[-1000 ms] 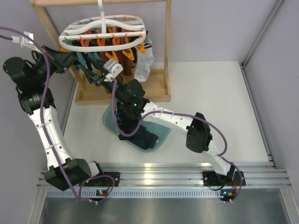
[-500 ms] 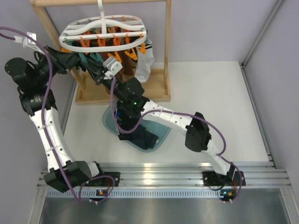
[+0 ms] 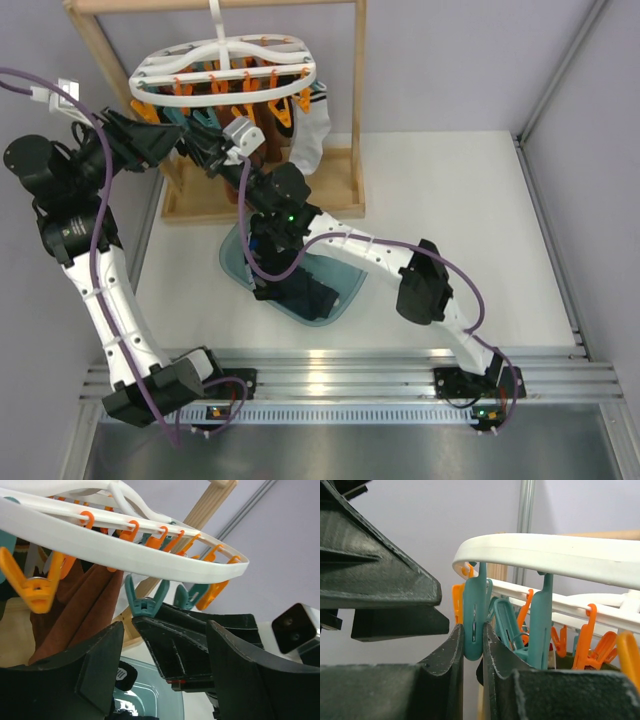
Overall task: Clip the socks to the hanger
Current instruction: Open the clamp at the hanger.
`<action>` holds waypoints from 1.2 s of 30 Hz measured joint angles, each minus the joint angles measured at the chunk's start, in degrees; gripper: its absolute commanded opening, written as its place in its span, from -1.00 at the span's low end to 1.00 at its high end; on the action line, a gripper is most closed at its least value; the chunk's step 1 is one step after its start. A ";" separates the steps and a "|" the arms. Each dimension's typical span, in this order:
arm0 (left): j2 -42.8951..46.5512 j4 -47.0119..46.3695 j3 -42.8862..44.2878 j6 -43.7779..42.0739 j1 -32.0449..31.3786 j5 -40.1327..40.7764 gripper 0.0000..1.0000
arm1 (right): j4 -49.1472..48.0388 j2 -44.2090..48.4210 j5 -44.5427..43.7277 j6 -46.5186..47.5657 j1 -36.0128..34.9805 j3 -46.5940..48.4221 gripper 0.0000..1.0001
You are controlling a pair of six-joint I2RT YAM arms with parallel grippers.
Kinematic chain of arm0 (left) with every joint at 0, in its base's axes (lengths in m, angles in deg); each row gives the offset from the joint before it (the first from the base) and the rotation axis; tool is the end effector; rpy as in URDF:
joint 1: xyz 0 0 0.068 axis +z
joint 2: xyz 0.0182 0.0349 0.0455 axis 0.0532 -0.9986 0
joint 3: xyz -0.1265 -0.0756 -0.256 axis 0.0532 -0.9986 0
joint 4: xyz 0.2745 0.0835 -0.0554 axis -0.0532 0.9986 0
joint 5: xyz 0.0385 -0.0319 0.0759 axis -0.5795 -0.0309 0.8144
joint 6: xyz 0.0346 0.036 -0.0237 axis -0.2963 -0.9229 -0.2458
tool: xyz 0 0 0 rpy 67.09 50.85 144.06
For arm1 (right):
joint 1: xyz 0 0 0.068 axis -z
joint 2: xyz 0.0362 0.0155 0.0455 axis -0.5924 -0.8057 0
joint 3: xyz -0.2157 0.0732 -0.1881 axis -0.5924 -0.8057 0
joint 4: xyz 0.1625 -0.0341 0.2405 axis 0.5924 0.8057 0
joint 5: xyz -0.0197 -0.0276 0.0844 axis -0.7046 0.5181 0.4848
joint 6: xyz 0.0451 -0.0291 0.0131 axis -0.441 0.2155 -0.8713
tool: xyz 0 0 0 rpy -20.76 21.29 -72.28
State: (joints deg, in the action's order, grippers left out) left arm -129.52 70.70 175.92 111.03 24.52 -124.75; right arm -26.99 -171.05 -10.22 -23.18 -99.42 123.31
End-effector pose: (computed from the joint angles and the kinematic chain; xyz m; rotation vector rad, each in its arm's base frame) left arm 0.2179 0.0771 0.5585 0.0146 1.5404 -0.9044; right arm 0.2609 0.5067 0.4550 -0.4634 0.7705 0.8243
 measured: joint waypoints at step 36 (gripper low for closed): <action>-5.27 1.97 6.49 -3.67 -6.12 8.07 -0.17 | 0.42 0.79 2.05 -4.28 0.35 -0.26 -1.00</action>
State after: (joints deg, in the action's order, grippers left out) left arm -134.78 72.66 182.41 107.36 18.40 -116.69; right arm -26.58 -170.26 -8.17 -27.46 -99.07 123.05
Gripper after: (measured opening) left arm 0.466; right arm 0.127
